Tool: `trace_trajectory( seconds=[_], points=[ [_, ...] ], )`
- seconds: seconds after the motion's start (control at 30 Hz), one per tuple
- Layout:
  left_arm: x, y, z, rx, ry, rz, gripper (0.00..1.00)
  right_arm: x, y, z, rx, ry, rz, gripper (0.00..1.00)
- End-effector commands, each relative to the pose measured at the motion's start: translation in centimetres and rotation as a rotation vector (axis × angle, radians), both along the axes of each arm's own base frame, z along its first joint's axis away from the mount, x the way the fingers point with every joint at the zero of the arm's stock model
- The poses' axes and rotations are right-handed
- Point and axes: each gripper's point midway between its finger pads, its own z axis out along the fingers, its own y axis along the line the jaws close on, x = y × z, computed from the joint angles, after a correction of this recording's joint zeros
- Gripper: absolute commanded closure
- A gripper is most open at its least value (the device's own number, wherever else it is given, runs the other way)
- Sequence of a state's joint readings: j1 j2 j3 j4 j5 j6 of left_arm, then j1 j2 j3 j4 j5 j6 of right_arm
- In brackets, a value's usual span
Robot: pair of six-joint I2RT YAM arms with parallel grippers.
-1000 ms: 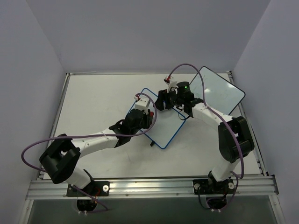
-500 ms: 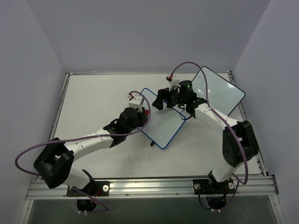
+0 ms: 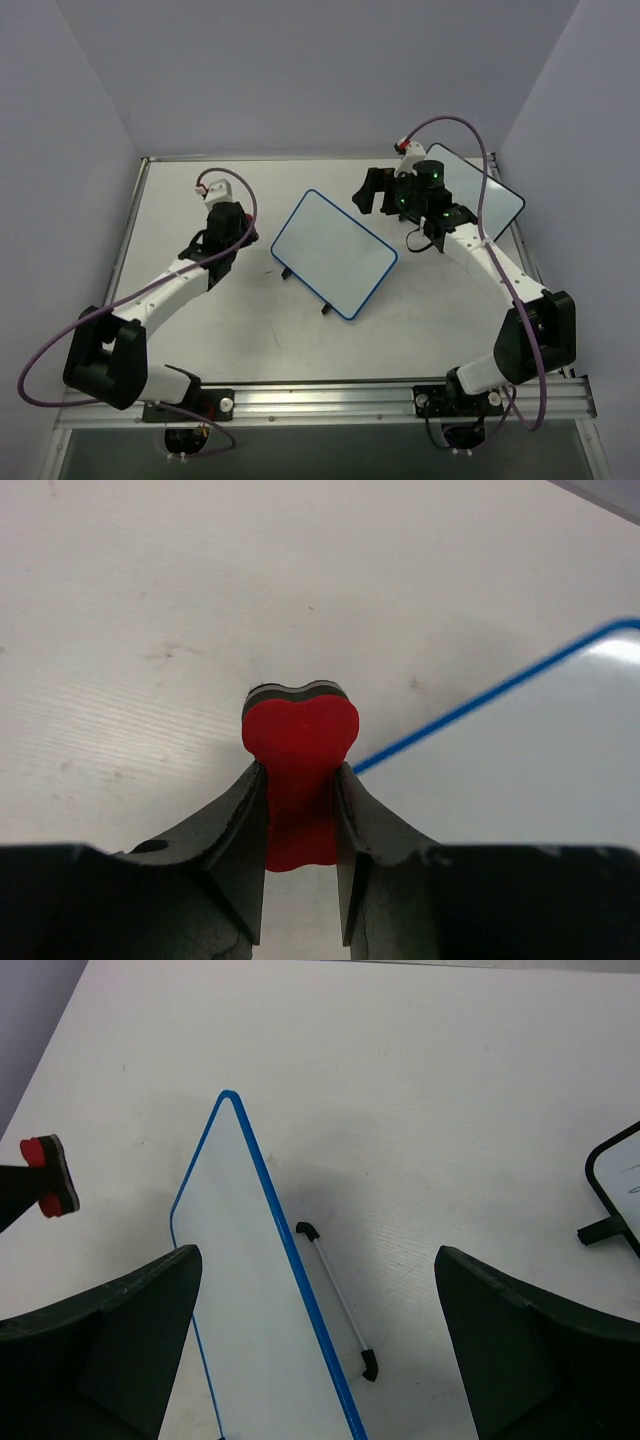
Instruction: Erase the whiteboard
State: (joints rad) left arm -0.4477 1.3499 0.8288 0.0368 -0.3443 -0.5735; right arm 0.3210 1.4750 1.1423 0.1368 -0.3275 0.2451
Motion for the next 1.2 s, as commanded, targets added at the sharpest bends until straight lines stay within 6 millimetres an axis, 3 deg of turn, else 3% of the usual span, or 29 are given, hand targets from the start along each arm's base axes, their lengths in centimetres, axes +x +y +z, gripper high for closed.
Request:
trace_trajectory(
  seconds=[0.0, 0.03, 0.07, 0.1, 0.13, 0.17, 0.23, 0.3, 0.33, 0.47, 0.5, 0.53, 0.63, 0.8, 0.87, 0.97, 1.17],
  points=[
    [3.0, 3.8, -0.1, -0.023, 0.085, 0.159, 0.77, -0.2, -0.8, 4.7, 0.036, -0.07, -0.059, 0.03],
    [4.0, 3.9, -1.6, -0.029, 0.128, 0.157, 0.78, -0.6, -0.9, 5.5, 0.043, -0.086, -0.059, 0.03],
    [5.6, 4.1, -0.3, -0.052, 0.107, 0.173, 0.78, -0.8, -1.1, 5.7, 0.043, -0.086, -0.061, 0.02],
    [6.2, 4.7, -0.8, -0.046, 0.136, 0.192, 0.78, -1.0, -1.1, 5.9, 0.043, -0.091, -0.064, 0.02],
    [7.1, 6.1, -2.4, -0.024, 0.178, 0.246, 0.78, -1.2, -1.2, 6.4, 0.045, -0.098, -0.065, 0.02],
    [8.3, 6.6, -1.2, -0.044, 0.16, 0.282, 0.78, -1.5, -1.3, 6.3, 0.041, -0.092, -0.063, 0.02],
    [9.7, 9.0, -3.0, -0.046, 0.206, 0.34, 0.78, -1.8, -1.4, 6.6, 0.033, -0.095, -0.061, 0.02],
    [11.1, 10.4, -2.7, -0.065, 0.215, 0.384, 0.77, -2.3, -1.7, 6.5, 0.027, -0.089, -0.063, 0.02],
    [11.7, 11.8, -4.1, -0.059, 0.248, 0.416, 0.77, -2.6, -1.7, 6.9, 0.03, -0.1, -0.06, 0.01],
    [14.2, 14.1, -5.9, -0.024, 0.321, 0.435, 0.62, -3.0, -1.7, 7.4, 0.035, -0.106, -0.056, 0.01],
    [15.0, 14.3, -5.5, -0.024, 0.333, 0.433, 0.6, -3.0, -1.6, 7.6, 0.038, -0.109, -0.055, 0.01],
    [15.2, 14.5, -7.4, -0.014, 0.375, 0.429, 0.57, -3.0, -1.5, 7.7, 0.041, -0.108, -0.051, 0.01],
    [15.9, 14.7, -8.6, -0.01, 0.406, 0.418, 0.44, -3.0, -1.3, 7.8, 0.036, -0.107, -0.043, 0.01],
    [15.9, 15.3, -9.9, -0.024, 0.436, 0.416, 0.34, -2.9, -1.4, 7.9, 0.027, -0.114, -0.047, 0.0],
    [15.9, 15.2, -9.8, -0.033, 0.436, 0.411, 0.33, -3.0, -1.4, 8.0, 0.027, -0.116, -0.046, 0.0],
    [16.4, 15.1, -8.2, -0.045, 0.39, 0.402, 0.29, -3.0, -1.4, 8.2, 0.027, -0.123, -0.043, 0.0],
    [16.9, 15.2, -2.5, -0.048, 0.288, 0.39, 0.26, -3.4, -1.6, 8.2, 0.015, -0.105, -0.046, 0.0]
  ],
)
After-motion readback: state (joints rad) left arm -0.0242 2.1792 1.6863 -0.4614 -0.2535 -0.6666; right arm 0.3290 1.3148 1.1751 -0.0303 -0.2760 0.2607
